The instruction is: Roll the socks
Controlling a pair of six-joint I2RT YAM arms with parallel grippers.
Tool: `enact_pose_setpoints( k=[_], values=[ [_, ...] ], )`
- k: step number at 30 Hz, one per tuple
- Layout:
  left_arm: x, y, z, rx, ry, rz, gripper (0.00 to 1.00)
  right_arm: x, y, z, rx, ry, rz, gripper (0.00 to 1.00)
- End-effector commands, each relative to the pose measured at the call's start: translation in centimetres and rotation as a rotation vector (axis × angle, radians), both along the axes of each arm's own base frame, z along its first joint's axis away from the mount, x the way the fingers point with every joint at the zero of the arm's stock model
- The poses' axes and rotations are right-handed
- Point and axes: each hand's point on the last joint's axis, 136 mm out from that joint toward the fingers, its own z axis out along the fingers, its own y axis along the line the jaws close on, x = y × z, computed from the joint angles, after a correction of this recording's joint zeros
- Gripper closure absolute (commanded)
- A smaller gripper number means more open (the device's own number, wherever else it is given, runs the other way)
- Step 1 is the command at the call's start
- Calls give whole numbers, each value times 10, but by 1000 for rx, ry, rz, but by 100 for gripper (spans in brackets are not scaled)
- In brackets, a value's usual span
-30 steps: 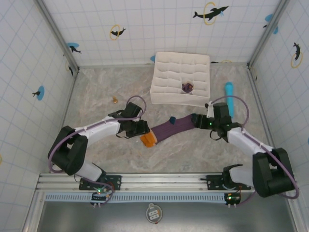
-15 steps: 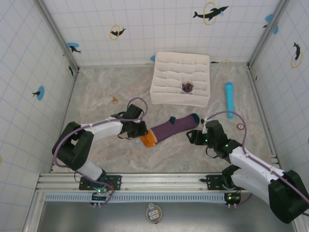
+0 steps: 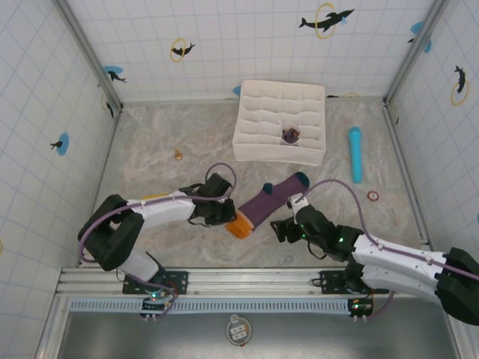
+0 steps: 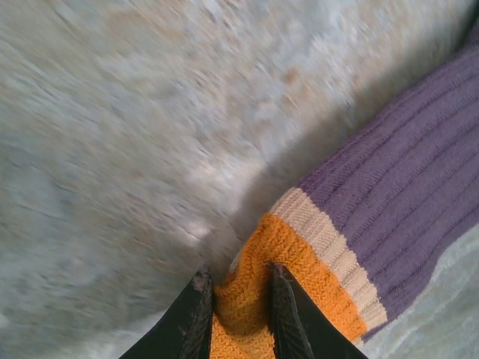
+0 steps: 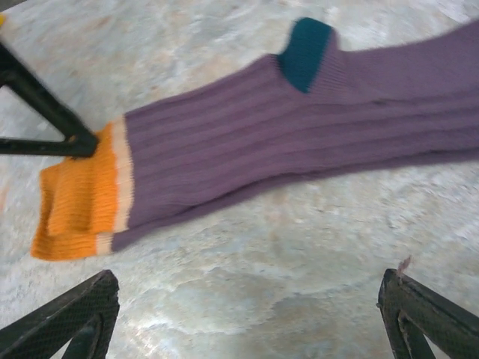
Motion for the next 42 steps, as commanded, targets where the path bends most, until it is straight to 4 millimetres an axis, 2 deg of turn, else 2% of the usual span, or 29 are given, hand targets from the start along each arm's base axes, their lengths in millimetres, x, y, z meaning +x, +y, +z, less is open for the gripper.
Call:
enact_pose_setpoints(
  k=[1, 2, 4, 8, 12, 15, 21, 26, 30, 35, 42],
  values=[
    [-5, -4, 14, -31, 11, 29, 59, 2, 1, 5, -79, -169, 14, 7],
    [-4, -2, 18, -16, 4, 34, 46, -1, 6, 8, -87, -210, 35, 7],
    [1, 5, 26, 36, -22, 33, 28, -7, 14, 13, -112, -281, 72, 7],
    [9, 11, 39, 94, -50, 15, 16, -17, 28, 18, -218, -412, 159, 7],
    [13, 12, 44, 75, -40, 23, 14, -30, 48, 16, -296, -482, 261, 7],
    [18, 19, 47, 67, -44, 45, 14, -40, 69, 13, -329, -515, 339, 7],
    [24, 43, 44, 72, -19, 74, 14, -47, 104, 3, -348, -510, 420, 7],
    [32, 55, 54, 54, -33, 104, 13, -48, 125, -12, -383, -511, 457, 7],
    [33, 62, 59, 56, -42, 118, 13, -44, 132, -24, -417, -502, 468, 7],
    [26, 71, 55, 81, -42, 119, 13, -31, 132, -34, -456, -494, 435, 7],
    [23, 73, 53, 79, -39, 116, 13, -18, 134, -43, -477, -476, 421, 12]
  ],
)
